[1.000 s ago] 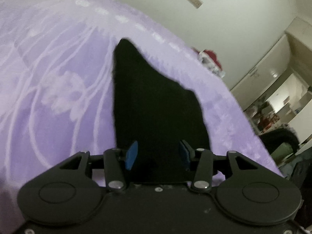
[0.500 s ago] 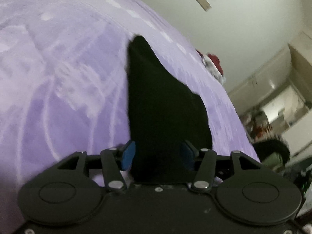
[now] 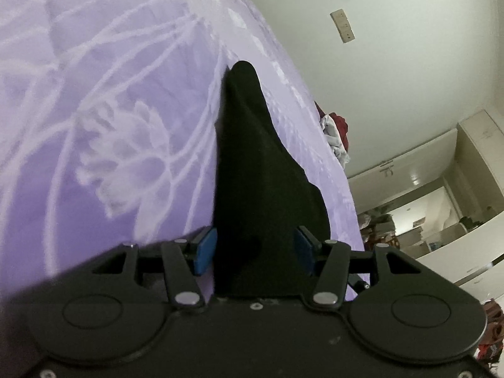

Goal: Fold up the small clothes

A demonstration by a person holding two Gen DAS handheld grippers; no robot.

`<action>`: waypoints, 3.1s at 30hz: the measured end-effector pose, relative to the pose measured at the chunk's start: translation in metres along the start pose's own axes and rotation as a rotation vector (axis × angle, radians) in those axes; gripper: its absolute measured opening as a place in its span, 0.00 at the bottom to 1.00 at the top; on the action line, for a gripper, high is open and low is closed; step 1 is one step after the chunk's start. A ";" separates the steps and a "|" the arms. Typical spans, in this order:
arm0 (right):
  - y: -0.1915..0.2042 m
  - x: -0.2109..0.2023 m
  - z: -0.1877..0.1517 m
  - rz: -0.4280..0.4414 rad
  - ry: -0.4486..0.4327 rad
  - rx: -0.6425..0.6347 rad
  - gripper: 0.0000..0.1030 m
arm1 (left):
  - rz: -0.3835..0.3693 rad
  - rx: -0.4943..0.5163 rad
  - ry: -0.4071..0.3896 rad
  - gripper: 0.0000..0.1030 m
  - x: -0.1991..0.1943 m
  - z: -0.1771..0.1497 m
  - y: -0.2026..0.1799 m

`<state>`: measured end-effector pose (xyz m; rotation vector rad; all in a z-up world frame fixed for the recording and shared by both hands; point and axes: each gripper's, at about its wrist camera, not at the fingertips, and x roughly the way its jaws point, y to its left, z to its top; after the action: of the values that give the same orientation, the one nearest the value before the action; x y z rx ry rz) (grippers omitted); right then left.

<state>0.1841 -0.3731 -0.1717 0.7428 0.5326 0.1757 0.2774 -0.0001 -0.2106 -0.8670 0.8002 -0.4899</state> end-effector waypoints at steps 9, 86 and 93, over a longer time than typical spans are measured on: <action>-0.005 0.059 0.023 0.097 0.119 0.021 0.52 | -0.048 -0.074 -0.006 0.54 0.022 0.022 0.013; 0.168 0.108 -0.094 -0.014 0.447 -0.260 0.02 | 0.431 -0.113 0.016 0.04 -0.179 -0.040 0.041; 0.168 0.095 -0.098 -0.033 0.411 -0.325 0.10 | 0.402 -0.039 -0.068 0.06 -0.210 -0.036 0.012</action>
<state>0.2196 -0.1605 -0.1540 0.3782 0.8826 0.3792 0.1205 0.1298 -0.1479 -0.7303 0.8973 -0.0903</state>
